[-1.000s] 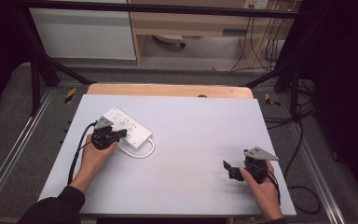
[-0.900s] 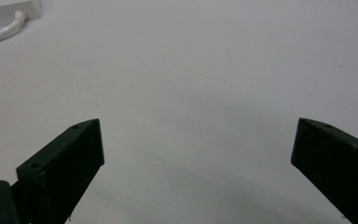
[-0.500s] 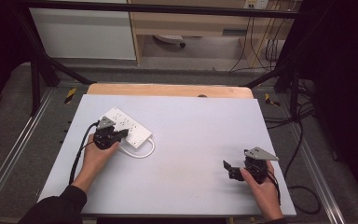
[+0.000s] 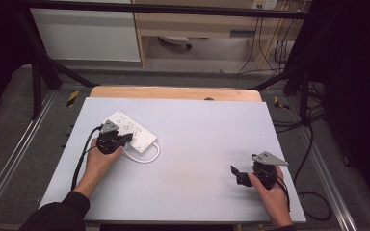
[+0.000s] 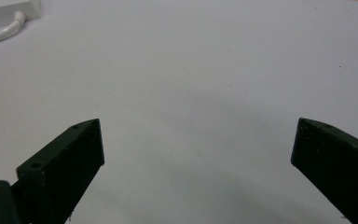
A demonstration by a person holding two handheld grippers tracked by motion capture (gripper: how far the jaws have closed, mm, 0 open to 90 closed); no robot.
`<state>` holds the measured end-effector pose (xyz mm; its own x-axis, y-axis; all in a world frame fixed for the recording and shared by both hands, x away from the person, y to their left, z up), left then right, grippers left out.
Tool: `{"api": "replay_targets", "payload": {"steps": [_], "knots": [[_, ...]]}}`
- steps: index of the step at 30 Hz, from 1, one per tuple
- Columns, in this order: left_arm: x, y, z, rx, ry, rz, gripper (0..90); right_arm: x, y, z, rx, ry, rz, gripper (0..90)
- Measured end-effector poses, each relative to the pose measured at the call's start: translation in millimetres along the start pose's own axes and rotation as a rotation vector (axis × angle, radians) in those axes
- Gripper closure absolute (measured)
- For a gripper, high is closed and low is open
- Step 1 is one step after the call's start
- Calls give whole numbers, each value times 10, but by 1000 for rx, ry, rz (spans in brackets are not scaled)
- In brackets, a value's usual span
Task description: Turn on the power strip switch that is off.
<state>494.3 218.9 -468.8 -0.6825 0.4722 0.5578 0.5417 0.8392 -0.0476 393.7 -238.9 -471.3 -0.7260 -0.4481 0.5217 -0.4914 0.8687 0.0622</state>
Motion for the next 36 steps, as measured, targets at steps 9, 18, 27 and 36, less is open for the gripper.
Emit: {"api": "replay_targets", "payload": {"steps": [9,18,27,36], "knots": [[-3,19,4,5,-1,-4,900,-3,0,2,1,1,-1,29],[-3,14,4,1,0,-7,900,-5,-1,4,3,2,1,29],[-25,-59,11,-32,18,17,900,-6,0,5,4,3,1,29],[-46,-67,9,-44,1,5,900,-5,-2,7,3,4,-1,29]]}}
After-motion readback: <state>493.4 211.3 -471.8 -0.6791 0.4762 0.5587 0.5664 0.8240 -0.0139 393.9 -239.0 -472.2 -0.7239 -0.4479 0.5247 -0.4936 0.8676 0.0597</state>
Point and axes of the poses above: each handheld gripper's, and its own axes: x roughly backward along the jaws, z roughly out of its underside, y roughly to its left, the point moved 5 cm from there along -x, roughly forward along the jaws, and after that the axes turned 3 degrees about -z, right-handed, at the moved point
